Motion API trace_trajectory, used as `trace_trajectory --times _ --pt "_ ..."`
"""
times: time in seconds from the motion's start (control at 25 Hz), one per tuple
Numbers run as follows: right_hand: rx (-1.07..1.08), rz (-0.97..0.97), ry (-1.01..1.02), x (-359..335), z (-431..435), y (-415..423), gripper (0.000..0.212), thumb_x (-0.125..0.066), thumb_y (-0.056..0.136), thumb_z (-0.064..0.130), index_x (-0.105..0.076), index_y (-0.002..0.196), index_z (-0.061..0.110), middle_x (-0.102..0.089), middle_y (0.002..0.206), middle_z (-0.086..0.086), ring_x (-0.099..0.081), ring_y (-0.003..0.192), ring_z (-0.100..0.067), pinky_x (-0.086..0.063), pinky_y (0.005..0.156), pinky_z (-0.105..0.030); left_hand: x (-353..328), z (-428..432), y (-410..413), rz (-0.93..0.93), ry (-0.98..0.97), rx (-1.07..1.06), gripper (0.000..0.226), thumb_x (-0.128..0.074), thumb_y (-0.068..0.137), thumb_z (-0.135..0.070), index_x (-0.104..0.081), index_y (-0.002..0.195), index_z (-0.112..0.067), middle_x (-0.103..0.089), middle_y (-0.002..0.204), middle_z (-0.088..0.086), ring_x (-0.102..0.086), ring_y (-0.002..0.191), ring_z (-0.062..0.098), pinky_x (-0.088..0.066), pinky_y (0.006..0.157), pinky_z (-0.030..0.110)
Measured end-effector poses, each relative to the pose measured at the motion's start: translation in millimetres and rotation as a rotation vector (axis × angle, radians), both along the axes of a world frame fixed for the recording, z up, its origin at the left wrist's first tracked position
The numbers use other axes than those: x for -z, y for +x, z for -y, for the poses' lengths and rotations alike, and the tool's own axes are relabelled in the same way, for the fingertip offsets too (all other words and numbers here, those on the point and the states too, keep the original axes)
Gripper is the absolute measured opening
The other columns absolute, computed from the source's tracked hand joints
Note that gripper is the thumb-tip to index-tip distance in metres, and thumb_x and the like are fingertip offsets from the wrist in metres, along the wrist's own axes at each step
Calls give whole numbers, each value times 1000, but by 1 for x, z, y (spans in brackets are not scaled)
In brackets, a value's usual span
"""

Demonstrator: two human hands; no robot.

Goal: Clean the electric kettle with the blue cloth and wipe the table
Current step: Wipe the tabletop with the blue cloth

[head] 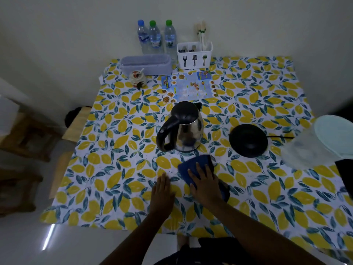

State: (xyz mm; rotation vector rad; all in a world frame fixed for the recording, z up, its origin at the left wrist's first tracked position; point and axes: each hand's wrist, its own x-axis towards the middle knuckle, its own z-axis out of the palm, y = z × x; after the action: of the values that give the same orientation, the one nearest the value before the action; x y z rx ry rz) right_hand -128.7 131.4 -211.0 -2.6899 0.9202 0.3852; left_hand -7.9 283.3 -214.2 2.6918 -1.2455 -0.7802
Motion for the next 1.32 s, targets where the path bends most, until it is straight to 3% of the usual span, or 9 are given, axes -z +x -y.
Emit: trace_trajectory --times 0.24,0.36,0.52,0.6,0.76,0.96,1.08,1.24,1.32 --pt "-289 14 -59 2 3 -64 54 -50 82 47 -45 135 38 -47 145 1 -51 126 -30 -55 74 -51 -4 -1 4 -24 -1 13 67 -31 101 -39 7 150 -13 27 148 2 15 147 23 0 120 39" --pt "-119 -26 -114 3 46 -61 53 -55 86 40 -43 138 33 -42 148 -3 -45 128 -34 -52 78 -54 -7 -2 2 -33 16 27 67 -32 101 -38 7 150 -12 27 149 3 15 147 24 -2 121 42" --pt "188 31 -76 -2 66 -27 50 -43 95 37 -35 144 28 -26 156 -5 -26 136 -38 -41 97 -55 -8 -7 -4 -28 28 40 70 -33 100 -38 9 150 -11 18 159 9 16 146 25 -4 122 44" --pt "229 58 -57 -5 51 -14 48 -45 96 35 -40 142 26 -30 155 -7 -30 133 -44 -45 94 -55 -9 -10 -7 -49 16 23 70 -34 100 -38 7 150 -13 16 160 7 16 147 24 -4 122 44" --pt "-111 108 -60 6 -12 -35 45 -62 81 32 -59 126 29 -54 138 -9 -54 110 -46 -56 67 -51 -10 -19 -14 -44 7 19 68 -32 101 -38 6 150 -11 16 160 7 15 147 24 -6 122 43" --pt "-283 108 -79 8 -18 -81 51 -70 73 29 -60 123 35 -57 135 1 -60 106 -33 -58 62 -42 -5 -21 -14 -36 17 36 70 -31 101 -41 9 149 -9 22 157 6 13 148 26 -7 121 43" --pt "-34 57 -179 1 35 -74 50 -75 75 25 -62 124 26 -59 132 -7 -57 105 -37 -57 63 -43 -4 -22 -14 -45 18 36 70 -31 101 -42 9 149 -10 26 153 5 14 147 26 -5 120 44" --pt "407 58 -92 -8 76 -51 47 -42 98 29 -34 144 31 -26 156 -4 -26 133 -38 -47 91 -50 -7 -20 -15 -56 51 58 69 -31 101 -38 10 149 -10 19 159 9 16 147 28 -6 121 48" --pt "444 46 -83 -10 67 -38 47 -40 99 31 -31 145 33 -20 158 -3 -22 135 -38 -46 93 -49 -8 -20 -13 -60 53 56 69 -31 101 -38 10 150 -11 19 159 9 16 147 27 -6 121 47"
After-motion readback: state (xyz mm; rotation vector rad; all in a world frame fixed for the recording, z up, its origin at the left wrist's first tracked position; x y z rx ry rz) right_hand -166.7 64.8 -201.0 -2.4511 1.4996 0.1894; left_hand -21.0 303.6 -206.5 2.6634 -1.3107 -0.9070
